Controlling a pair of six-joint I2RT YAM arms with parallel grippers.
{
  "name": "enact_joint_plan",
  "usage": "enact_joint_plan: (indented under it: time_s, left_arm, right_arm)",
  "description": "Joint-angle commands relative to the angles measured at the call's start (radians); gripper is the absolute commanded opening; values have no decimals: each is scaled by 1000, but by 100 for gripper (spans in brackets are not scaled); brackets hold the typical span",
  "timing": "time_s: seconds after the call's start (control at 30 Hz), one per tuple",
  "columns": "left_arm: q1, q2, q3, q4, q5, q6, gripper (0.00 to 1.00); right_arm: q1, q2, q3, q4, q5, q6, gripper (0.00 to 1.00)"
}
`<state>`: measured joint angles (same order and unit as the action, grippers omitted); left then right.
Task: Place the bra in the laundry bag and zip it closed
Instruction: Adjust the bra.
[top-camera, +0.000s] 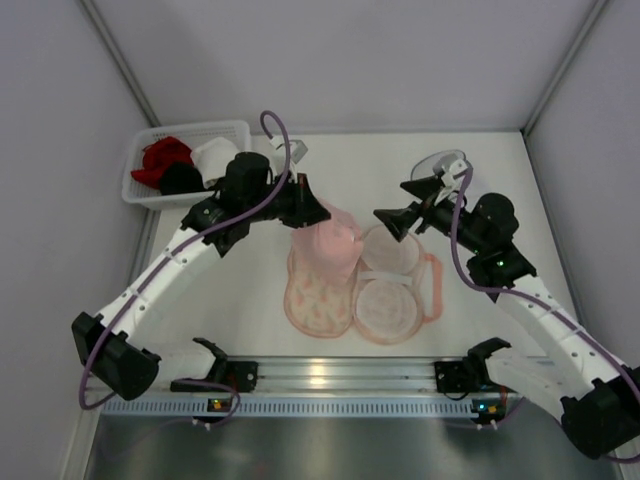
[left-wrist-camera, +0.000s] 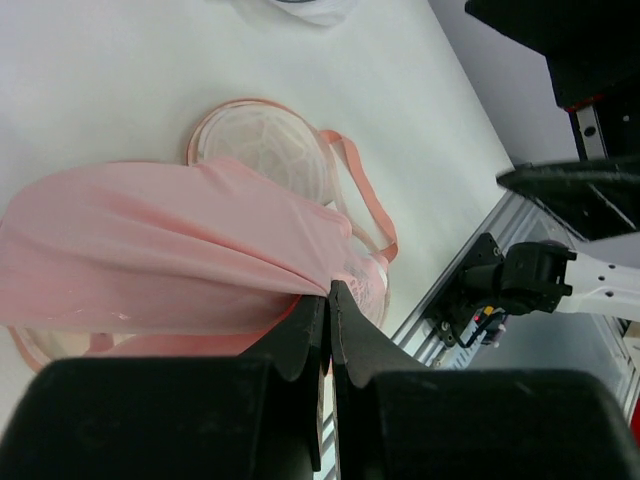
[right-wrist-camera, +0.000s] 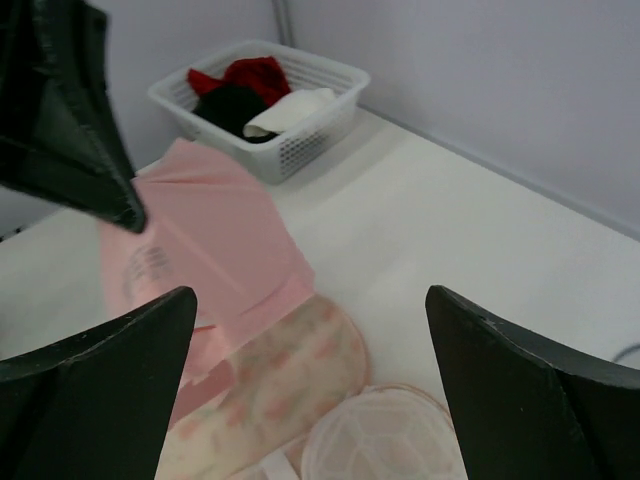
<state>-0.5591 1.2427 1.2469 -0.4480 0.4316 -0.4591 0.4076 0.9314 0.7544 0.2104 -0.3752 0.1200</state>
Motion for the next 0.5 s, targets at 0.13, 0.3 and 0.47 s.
enact_joint_plan:
  time_s: [0.13, 0.3, 0.47]
  left_arm:
    - [-1, 31, 86, -29, -54, 73, 5]
    - [-1, 31, 111, -29, -180, 34, 5]
    - [-2, 55, 126, -27, -183, -6, 5]
  right_arm:
    - [51, 44, 33, 63, -171, 65, 99]
    - [50, 78, -30, 130, -62, 628, 99]
    - [77, 109, -107, 327, -65, 877, 99]
